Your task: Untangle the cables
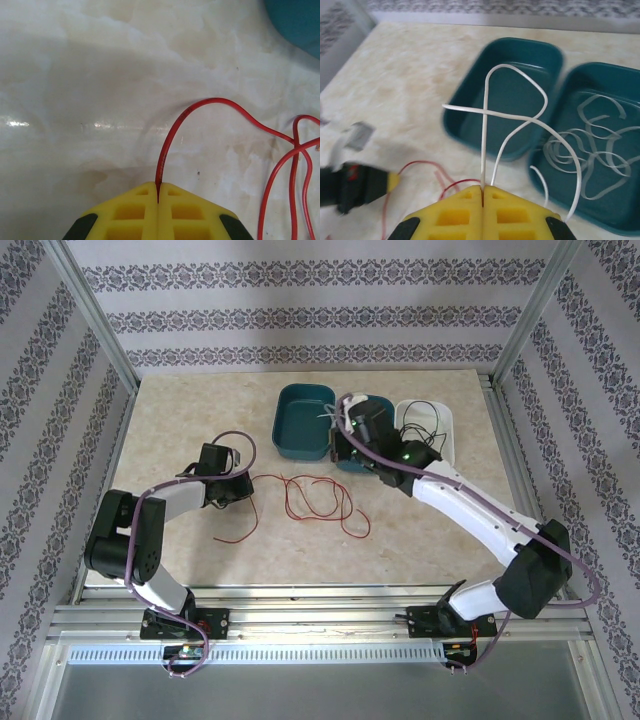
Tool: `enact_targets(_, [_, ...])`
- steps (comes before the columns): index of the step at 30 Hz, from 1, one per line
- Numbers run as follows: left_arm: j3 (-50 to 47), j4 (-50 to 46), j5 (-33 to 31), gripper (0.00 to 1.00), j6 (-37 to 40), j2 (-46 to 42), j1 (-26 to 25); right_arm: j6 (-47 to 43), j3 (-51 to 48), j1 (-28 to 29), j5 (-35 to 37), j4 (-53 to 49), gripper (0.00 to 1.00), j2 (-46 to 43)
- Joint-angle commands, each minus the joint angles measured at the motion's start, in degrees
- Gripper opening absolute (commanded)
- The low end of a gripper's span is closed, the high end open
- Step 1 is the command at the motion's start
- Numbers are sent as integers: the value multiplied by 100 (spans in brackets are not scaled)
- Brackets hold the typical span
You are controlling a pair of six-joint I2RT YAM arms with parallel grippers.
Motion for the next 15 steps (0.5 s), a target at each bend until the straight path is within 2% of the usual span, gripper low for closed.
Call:
enact_targets(1, [-109, 205, 126, 3, -93, -248, 60, 334, 173, -414, 177, -387, 0, 261])
enact_targets(9, [-253, 198, 151, 4, -89, -499, 55, 311, 703, -1107, 134, -408, 0, 1335])
enact_targets(15, [-329, 136, 112, 4, -56, -703, 51, 370, 1310, -1278, -93, -485, 0, 2264])
